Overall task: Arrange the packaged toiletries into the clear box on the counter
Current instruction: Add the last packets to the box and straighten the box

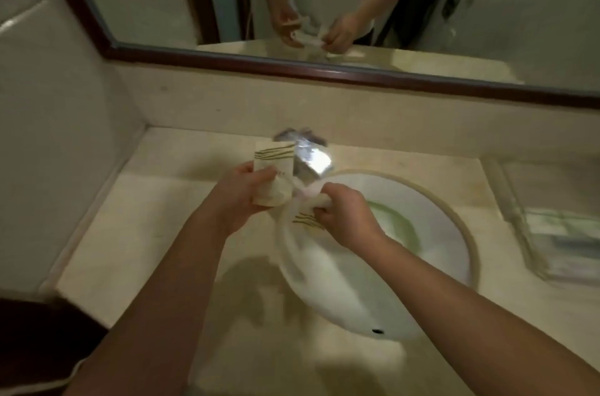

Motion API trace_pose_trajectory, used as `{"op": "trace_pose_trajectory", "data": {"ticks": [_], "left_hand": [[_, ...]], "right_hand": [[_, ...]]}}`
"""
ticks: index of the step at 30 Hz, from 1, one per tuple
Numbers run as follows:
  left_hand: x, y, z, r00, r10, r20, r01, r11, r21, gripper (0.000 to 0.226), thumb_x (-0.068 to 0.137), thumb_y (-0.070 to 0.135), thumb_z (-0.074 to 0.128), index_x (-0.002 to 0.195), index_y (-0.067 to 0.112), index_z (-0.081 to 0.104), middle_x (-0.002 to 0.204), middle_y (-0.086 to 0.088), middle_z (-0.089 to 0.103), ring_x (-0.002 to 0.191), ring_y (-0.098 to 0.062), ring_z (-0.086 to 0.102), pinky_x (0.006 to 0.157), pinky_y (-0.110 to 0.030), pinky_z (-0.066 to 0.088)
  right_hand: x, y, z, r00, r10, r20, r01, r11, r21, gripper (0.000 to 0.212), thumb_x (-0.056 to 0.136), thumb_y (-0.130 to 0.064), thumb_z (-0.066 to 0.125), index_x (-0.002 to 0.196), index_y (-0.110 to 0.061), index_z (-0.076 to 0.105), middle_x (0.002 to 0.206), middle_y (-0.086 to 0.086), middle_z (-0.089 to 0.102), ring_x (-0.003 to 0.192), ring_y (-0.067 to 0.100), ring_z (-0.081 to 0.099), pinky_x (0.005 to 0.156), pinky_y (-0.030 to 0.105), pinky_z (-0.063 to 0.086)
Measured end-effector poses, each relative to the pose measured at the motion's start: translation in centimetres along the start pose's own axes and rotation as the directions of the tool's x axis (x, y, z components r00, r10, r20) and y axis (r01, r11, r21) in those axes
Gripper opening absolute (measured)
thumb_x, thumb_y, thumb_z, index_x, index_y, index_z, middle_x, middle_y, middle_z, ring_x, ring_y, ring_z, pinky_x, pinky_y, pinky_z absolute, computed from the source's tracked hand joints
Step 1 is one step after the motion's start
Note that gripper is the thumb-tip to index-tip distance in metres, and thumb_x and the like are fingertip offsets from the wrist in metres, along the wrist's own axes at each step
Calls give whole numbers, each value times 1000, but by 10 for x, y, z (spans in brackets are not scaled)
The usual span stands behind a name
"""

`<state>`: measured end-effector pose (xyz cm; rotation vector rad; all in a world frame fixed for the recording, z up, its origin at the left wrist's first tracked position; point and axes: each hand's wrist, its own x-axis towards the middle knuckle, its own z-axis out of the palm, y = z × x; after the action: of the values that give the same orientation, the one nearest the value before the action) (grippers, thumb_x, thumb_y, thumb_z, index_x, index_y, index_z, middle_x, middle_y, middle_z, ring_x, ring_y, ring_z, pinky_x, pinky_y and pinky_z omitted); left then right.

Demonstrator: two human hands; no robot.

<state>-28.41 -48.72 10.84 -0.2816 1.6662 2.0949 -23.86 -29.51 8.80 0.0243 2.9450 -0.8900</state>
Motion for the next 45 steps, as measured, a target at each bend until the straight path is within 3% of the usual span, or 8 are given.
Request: {"op": "trace_pose_trajectory", "data": {"ticks": [10,14,17,24,31,34,39,45], "left_hand": [[-59,-98,258,986,132,106,-142,986,86,15,93,4,56,102,9,66,98,-10,70,87,-25,66,71,-33,56],[-55,-117,325,995,99,21,-98,995,-23,22,95,6,54,115,4,60,113,-15,66,101,-29,65,90,-41,52],[-29,-133,358,999,-30,15,32,985,-171,27,96,7,51,122,3,56,122,-16,62,102,-27,64,84,-36,52],[23,-155,441,939,-323,117,342,841,-420,20,94,-1,51,113,-6,55,125,-24,57,106,-34,62,76,-39,59],[22,-175,514,821,-533,203,560,821,-110,25,96,3,49,119,-5,54,79,-17,68,50,-19,68,39,-22,52],[26,-186,528,773,-597,215,615,788,-26,17,94,1,51,107,-3,60,65,-12,70,50,-16,67,41,-21,53],[35,-199,527,857,-515,12,513,853,-93,19,92,-3,54,111,-5,57,103,-20,63,79,-23,64,46,-24,56],[39,-202,526,963,-200,-179,232,955,183,7,87,3,61,85,6,67,87,-10,71,81,-28,68,79,-38,55]], "right_hand": [[-172,196,-117,919,215,-329,-179,974,137,14,81,-28,67,73,-18,63,80,1,64,77,20,56,61,30,35],[-212,253,-151,759,227,-610,-248,967,52,17,80,-27,70,69,-17,63,76,3,63,76,24,54,69,29,32],[-235,282,-167,607,302,-735,-216,953,213,12,81,-18,74,75,-13,64,86,2,64,82,19,56,72,28,44],[-241,352,-196,616,554,-560,-184,792,582,16,85,-20,71,93,-30,62,93,-11,64,85,4,62,69,11,50],[-215,380,-218,741,469,-480,-88,777,623,20,77,-30,77,85,-13,71,76,3,72,74,17,69,66,33,57],[-209,384,-220,748,490,-448,-24,695,719,10,77,-22,80,84,-21,74,81,-2,75,81,12,71,71,28,56],[-199,404,-231,687,563,-459,90,561,823,14,79,-2,72,89,-12,71,95,-6,74,98,18,70,80,24,55],[-190,467,-242,508,838,-200,-140,309,941,23,76,-25,77,95,-14,72,93,7,75,88,23,73,77,39,60]]}}
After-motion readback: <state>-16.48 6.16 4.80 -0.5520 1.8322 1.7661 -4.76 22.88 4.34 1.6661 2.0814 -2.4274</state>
